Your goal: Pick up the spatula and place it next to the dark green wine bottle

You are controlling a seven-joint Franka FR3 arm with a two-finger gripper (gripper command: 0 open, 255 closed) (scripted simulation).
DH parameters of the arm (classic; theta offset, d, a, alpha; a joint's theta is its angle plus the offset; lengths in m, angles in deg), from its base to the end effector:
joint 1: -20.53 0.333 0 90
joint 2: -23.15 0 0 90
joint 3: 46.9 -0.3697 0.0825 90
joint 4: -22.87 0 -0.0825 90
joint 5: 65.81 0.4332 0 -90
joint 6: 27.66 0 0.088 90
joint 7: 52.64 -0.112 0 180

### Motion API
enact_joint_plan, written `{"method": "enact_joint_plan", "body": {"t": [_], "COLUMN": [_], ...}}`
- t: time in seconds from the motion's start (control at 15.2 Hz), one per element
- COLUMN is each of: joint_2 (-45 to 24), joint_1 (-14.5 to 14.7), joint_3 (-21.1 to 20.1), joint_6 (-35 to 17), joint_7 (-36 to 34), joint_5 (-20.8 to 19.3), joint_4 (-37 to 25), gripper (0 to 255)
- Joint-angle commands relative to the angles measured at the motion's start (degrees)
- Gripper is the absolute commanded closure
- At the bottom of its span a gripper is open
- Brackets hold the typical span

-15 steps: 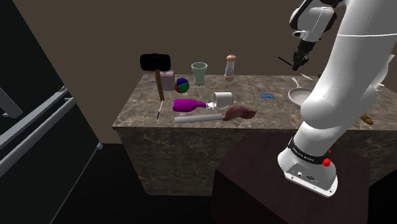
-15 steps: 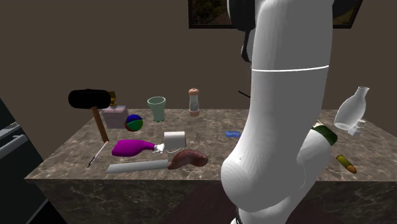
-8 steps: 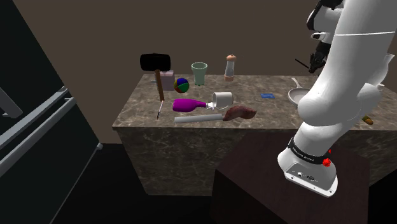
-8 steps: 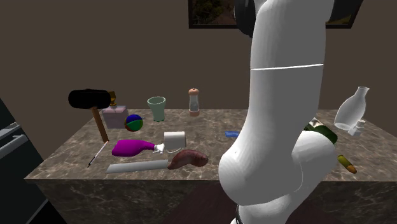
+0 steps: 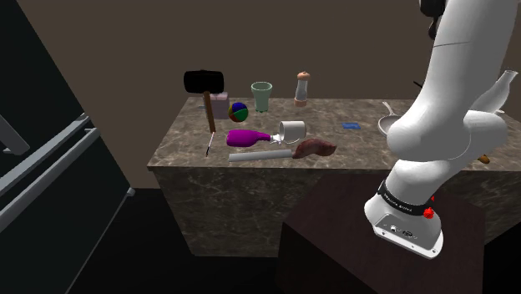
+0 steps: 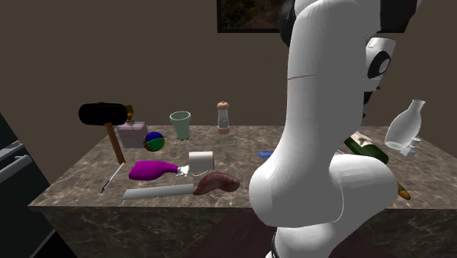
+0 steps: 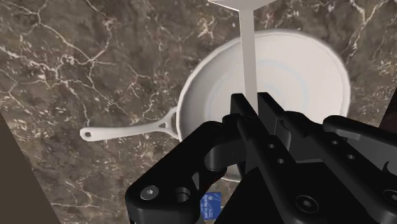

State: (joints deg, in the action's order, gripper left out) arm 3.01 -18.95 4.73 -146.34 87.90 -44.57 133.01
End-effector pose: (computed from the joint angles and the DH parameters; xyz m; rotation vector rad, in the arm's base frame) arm 0.0434 -0.6519 0.3859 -2.9299 -1.0630 -0.0959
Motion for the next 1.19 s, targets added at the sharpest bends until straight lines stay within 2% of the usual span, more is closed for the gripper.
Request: {"method": "enact_joint_plan", "body": {"t": [0.0, 0.59, 1.12], "joint_2": [-2.02, -12.54, -24.08], "joint_1": [-3.49, -19.74, -36.26], "joint_3": [-0.13, -2.57, -5.99], "joint_6": [1.36, 7.92, 16.10], "joint_7": [3.46, 15.07, 21.37], "joint_5": [1.34, 7.02, 11.25], "joint_4": [-2.39, -16.22, -35.59], "gripper": [255, 255, 255]}}
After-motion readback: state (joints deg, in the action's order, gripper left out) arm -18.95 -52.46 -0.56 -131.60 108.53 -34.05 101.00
